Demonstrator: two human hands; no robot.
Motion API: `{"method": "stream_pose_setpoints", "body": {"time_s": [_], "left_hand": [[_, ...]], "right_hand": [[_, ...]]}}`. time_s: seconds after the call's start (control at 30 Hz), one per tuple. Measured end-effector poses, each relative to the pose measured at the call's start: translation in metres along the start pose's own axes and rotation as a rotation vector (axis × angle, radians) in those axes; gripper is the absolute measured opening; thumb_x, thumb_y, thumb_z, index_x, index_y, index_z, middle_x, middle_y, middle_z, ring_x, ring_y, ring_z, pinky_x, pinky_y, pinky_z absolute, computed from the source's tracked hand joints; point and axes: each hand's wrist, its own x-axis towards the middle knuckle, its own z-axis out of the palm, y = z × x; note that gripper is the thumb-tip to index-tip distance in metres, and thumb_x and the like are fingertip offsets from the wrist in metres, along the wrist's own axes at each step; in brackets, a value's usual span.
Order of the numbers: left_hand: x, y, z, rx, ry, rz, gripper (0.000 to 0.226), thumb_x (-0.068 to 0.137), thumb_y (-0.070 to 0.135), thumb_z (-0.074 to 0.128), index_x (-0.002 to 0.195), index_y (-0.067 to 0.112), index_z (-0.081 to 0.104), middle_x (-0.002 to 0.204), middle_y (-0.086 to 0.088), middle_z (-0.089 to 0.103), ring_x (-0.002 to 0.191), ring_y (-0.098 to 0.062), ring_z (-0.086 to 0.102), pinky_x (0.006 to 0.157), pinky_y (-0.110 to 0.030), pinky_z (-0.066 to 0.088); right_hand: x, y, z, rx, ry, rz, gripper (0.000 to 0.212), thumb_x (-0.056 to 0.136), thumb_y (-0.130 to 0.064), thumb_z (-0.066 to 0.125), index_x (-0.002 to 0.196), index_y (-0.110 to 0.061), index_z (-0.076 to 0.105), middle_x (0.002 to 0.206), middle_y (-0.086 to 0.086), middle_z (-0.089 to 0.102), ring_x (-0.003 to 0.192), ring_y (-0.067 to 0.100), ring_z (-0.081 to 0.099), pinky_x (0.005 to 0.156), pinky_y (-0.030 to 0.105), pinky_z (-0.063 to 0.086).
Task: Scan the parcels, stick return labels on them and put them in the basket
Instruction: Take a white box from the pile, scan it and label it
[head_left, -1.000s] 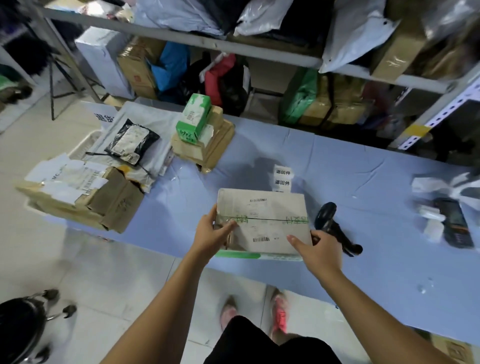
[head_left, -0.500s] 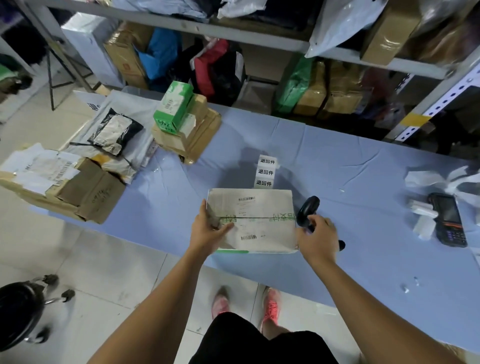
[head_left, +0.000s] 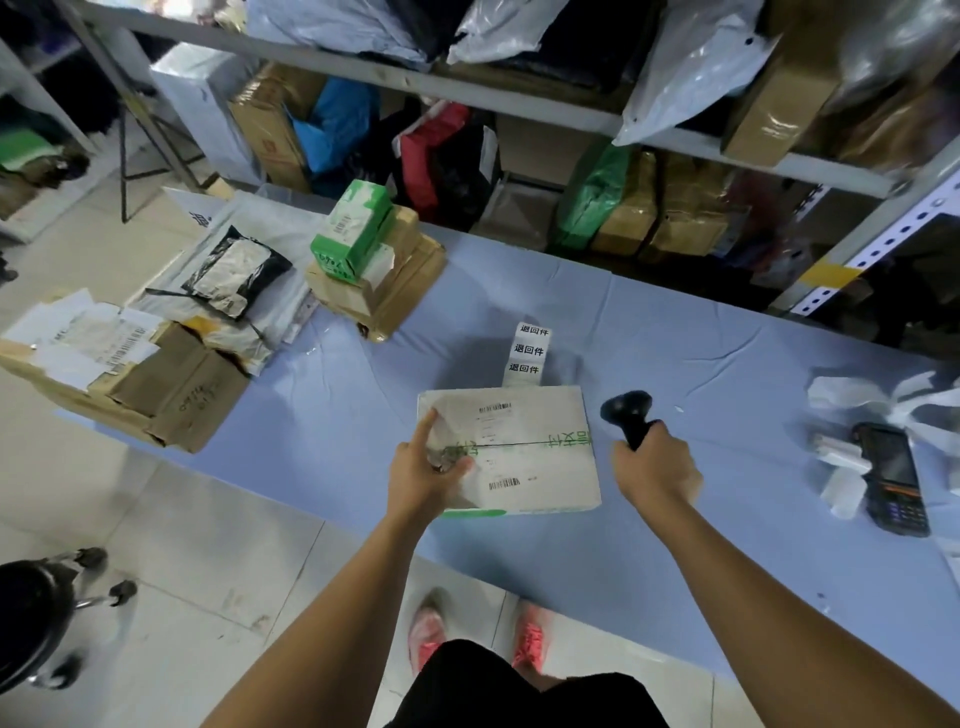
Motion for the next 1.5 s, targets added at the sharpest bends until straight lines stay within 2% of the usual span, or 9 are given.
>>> {"method": "stream_pose_setpoints", "body": {"time_s": [0.1,0.2,0.4,0.77,1.03,1.13,1.23,1.37,1.5], "left_hand": [[-0.001,0.008,0.007,0.016,0.011,-0.005,0.086,0.074,0.036,0.082,0.147,0.033,0.037,0.102,-0.013,0.063,0.093,-0.028,0.063,0.09,-0.041,0.052],[0.0,0.011,0.009,0.015,0.001,-0.005,0.086,0.074,0.036,0.083,0.146,0.031,0.037,0.105,-0.014,0.064,0.098,-0.029,0.062,0.089,-0.039,0.052],[0.001,0.007,0.008,-0.023,-0.007,0.003,0.084,0.074,0.035,0.081,0.145,0.032,0.036,0.107,-0.013,0.062,0.098,-0.028,0.063,0.092,-0.039,0.052],[0.001,0.004,0.007,-0.021,-0.042,-0.029,0.088,0.075,0.041,0.08,0.147,0.04,0.032,0.111,-0.009,0.051,0.104,-0.029,0.06,0.096,-0.034,0.046],[-0.001,0.006,0.001,0.052,-0.075,-0.02,0.085,0.073,0.044,0.079,0.143,0.041,0.032,0.109,-0.004,0.053,0.099,-0.024,0.059,0.089,-0.037,0.051],[0.0,0.007,-0.002,0.091,-0.099,0.005,0.081,0.072,0.042,0.079,0.14,0.039,0.034,0.107,-0.004,0.061,0.091,-0.022,0.06,0.081,-0.034,0.051],[0.0,0.012,-0.005,0.165,-0.144,-0.001,0.082,0.072,0.044,0.078,0.137,0.04,0.029,0.106,-0.002,0.064,0.089,-0.024,0.061,0.073,-0.032,0.05],[0.002,0.03,-0.011,0.292,-0.032,-0.005,0.095,0.068,0.061,0.077,0.143,0.032,0.029,0.123,-0.009,0.05,0.114,-0.034,0.055,0.097,-0.042,0.048],[0.019,0.057,-0.006,0.265,0.006,0.082,0.09,0.077,0.055,0.075,0.148,0.016,0.035,0.143,-0.009,0.047,0.133,-0.03,0.042,0.109,-0.041,0.037]], "right_hand": [[-0.016,-0.03,-0.031,0.327,-0.076,-0.025,0.018,0.083,-0.033,0.059,0.09,-0.018,0.056,0.071,0.001,0.058,0.06,0.023,0.059,0.055,0.039,0.056],[-0.041,-0.055,-0.053,0.497,-0.285,-0.027,0.021,0.083,-0.039,0.063,0.081,-0.018,0.062,0.06,0.002,0.055,0.04,0.021,0.048,0.039,0.029,0.043],[-0.082,-0.077,-0.068,0.442,-0.326,-0.073,0.028,0.088,-0.036,0.061,0.084,-0.008,0.063,0.066,0.008,0.057,0.042,0.026,0.048,0.038,0.028,0.041],[-0.104,-0.078,-0.074,0.444,-0.249,-0.09,0.022,0.089,-0.036,0.061,0.079,-0.017,0.062,0.062,0.002,0.055,0.041,0.023,0.047,0.036,0.025,0.04],[-0.076,-0.035,-0.052,0.395,-0.126,0.0,0.024,0.088,-0.048,0.053,0.093,-0.025,0.056,0.083,-0.001,0.066,0.074,0.021,0.063,0.07,0.04,0.056],[-0.052,-0.006,-0.034,0.385,-0.112,0.045,0.026,0.088,-0.039,0.059,0.102,-0.019,0.051,0.086,0.002,0.064,0.076,0.023,0.064,0.071,0.041,0.056],[-0.023,0.02,-0.017,0.19,-0.104,0.057,0.033,0.087,-0.039,0.064,0.106,-0.02,0.044,0.095,0.0,0.063,0.09,0.026,0.061,0.085,0.041,0.048],[0.007,0.039,0.002,0.068,-0.077,0.09,0.031,0.086,-0.042,0.059,0.104,-0.022,0.046,0.092,0.001,0.056,0.097,0.026,0.051,0.081,0.037,0.039],[0.024,0.047,0.018,0.05,-0.078,0.087,0.029,0.083,-0.036,0.062,0.102,-0.021,0.047,0.098,0.004,0.062,0.099,0.027,0.053,0.08,0.037,0.043]]}}
